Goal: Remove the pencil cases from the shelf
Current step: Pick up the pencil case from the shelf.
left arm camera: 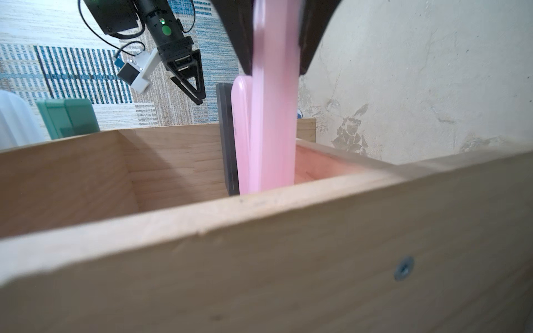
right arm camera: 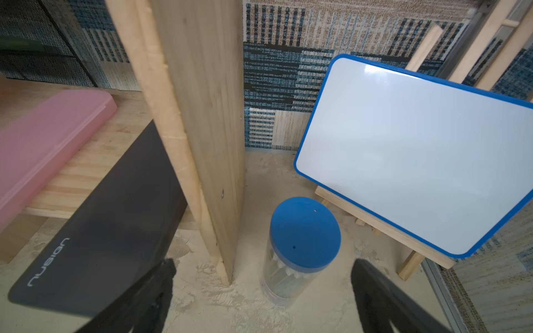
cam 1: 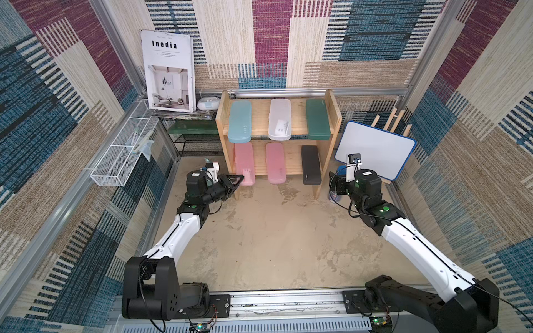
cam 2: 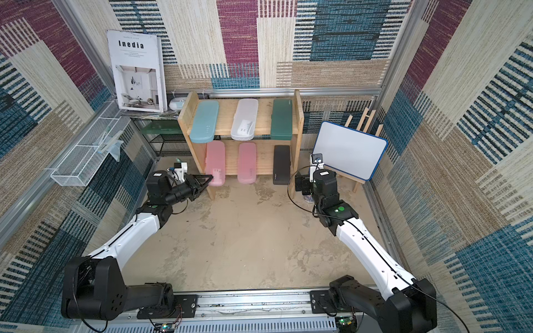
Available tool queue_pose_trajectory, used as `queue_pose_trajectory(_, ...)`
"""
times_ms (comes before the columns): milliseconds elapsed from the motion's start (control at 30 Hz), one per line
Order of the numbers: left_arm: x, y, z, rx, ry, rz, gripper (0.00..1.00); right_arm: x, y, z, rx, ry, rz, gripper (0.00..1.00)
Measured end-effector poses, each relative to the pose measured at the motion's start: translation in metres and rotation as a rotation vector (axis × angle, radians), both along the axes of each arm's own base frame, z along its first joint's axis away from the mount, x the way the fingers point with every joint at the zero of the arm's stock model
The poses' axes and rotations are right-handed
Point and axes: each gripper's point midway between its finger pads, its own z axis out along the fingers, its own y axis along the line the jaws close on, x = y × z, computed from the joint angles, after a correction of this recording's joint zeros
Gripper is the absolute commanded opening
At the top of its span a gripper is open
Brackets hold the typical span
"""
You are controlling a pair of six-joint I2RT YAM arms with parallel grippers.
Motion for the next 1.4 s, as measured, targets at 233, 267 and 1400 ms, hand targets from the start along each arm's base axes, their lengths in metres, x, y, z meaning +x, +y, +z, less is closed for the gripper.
queue_pose_trajectory(233, -0.049, -0.002, -0.011, 0.185, -0.067, -0.034, 0.10, -0.010, 0.039, 0.022, 0.102, -0.018, 0.136, 0.99)
queue_pose_trajectory(267, -0.056, -0.002, -0.013, 0.217, -0.084, -0.035, 0.10, -0.012, 0.049, 0.023, 0.128, -0.006, 0.170, 0.99)
queue_pose_trajectory(1400, -0.131, 0.006, 0.040, 0.735, -0.505, 0.059, 0.12, -0.065, 0.352, 0.040, 0.611, 0.467, 1.109, 0.99)
